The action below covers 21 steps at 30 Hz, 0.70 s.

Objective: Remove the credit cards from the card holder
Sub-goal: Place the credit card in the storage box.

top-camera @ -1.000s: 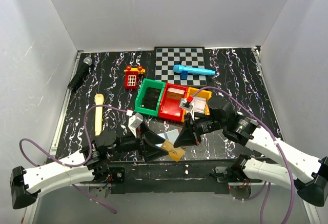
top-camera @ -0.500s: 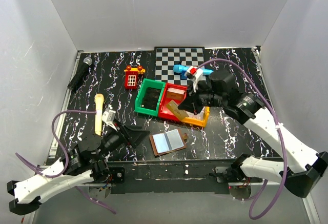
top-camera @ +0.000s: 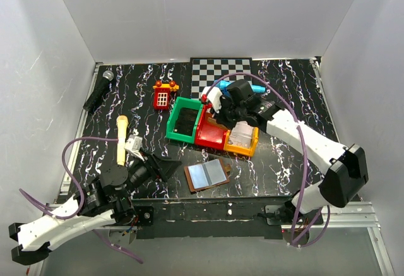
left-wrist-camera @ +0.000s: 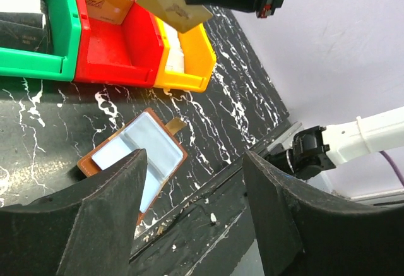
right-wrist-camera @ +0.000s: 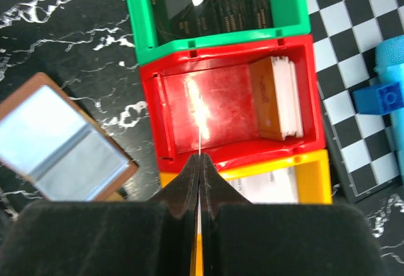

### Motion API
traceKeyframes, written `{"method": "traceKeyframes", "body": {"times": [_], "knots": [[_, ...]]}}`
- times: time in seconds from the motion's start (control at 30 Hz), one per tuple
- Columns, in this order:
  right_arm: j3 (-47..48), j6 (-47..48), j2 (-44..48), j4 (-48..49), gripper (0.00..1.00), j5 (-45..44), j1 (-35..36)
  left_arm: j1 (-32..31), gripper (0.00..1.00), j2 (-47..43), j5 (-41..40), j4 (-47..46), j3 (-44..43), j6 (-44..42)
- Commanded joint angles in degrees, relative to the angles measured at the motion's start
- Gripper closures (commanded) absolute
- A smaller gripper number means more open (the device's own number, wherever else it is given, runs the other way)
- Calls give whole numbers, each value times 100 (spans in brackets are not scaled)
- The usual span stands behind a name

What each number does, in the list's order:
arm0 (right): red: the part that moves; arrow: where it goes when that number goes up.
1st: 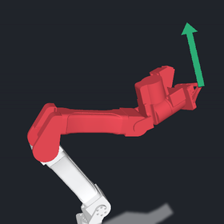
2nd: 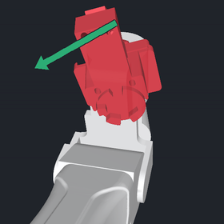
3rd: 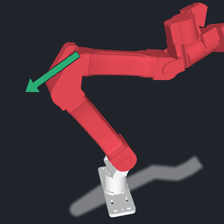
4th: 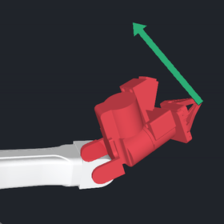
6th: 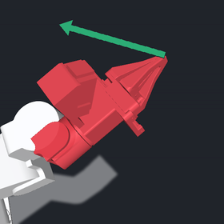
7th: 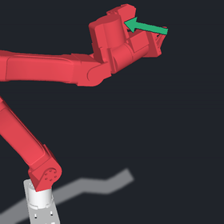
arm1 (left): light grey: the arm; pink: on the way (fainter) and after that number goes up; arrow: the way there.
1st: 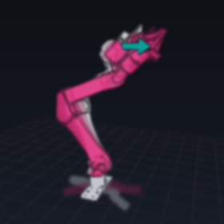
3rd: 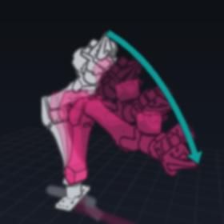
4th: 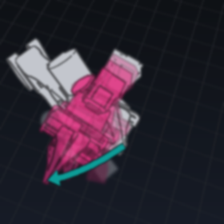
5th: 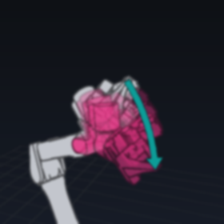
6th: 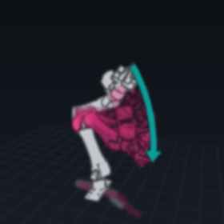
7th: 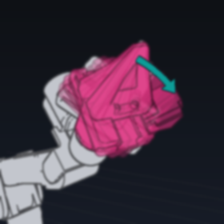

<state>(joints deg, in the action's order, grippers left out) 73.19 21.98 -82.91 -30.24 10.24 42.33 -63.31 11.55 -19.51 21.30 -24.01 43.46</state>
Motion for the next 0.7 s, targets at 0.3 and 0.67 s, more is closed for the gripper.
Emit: {"method": "traceKeyframes", "body": {"times": [0.3, 0.67], "knots": [[284, 1081, -936, 967, 99, 646, -251, 29, 40, 287, 52, -118, -78, -154], [855, 1643, -1648, 273, 99, 1024, -471, 38, 41, 233, -53, -73, -34, -321]]}}
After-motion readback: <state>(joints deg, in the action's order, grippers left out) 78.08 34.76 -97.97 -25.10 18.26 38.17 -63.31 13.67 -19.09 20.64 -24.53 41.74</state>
